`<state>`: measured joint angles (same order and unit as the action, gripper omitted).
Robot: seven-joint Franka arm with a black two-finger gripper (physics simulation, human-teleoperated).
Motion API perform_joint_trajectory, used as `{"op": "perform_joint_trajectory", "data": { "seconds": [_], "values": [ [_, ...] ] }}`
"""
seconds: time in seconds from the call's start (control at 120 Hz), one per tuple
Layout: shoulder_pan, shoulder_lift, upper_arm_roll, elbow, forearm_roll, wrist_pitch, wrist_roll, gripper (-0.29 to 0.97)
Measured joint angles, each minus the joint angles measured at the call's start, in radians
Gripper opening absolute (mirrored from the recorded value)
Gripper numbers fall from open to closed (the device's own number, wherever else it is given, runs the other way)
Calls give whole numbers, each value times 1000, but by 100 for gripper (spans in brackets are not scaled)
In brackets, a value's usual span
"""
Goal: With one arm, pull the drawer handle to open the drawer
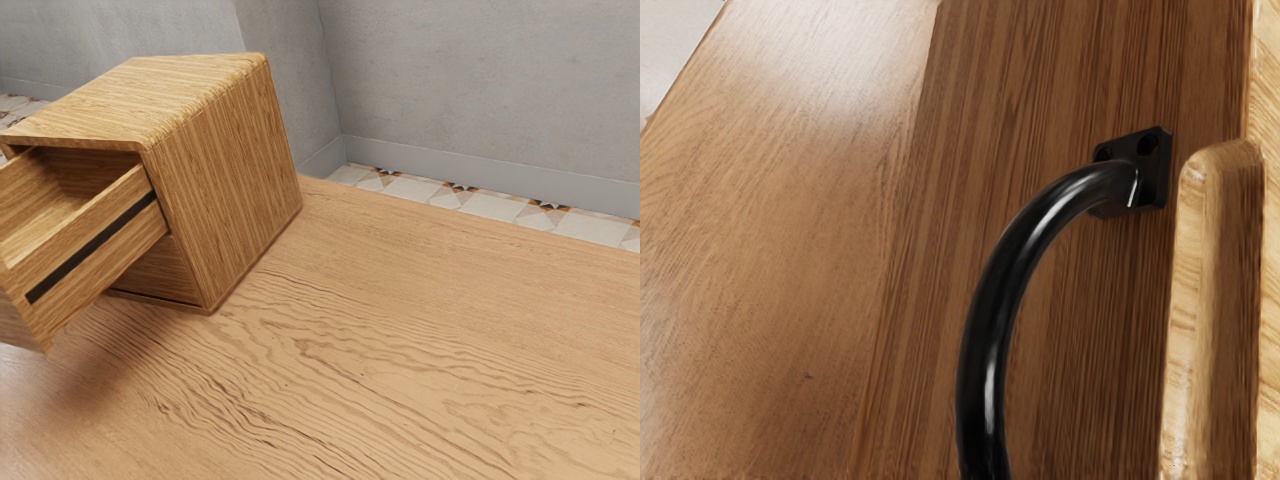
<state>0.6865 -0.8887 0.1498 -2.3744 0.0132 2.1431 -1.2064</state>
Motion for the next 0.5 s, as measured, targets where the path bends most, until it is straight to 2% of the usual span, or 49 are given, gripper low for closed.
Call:
{"op": "perform_joint_trajectory", "data": {
  "seconds": [0.058,0.125,0.175,0.242,0.292,0.342,0.425,0.5],
  "values": [
    [-51,-2,-7,145,3,-69,3,63],
    [-238,42,-46,382,2,-176,-8,64],
    [-447,140,-90,546,5,-243,-35,65],
    [-722,321,-100,761,20,-329,-78,66],
    [-898,440,-81,850,34,-381,-112,66],
    [-1059,533,-29,914,55,-422,-145,67],
    [-1180,636,-3,943,67,-470,-195,67],
    [-1185,661,-46,933,61,-498,-234,68]
  ]
}}
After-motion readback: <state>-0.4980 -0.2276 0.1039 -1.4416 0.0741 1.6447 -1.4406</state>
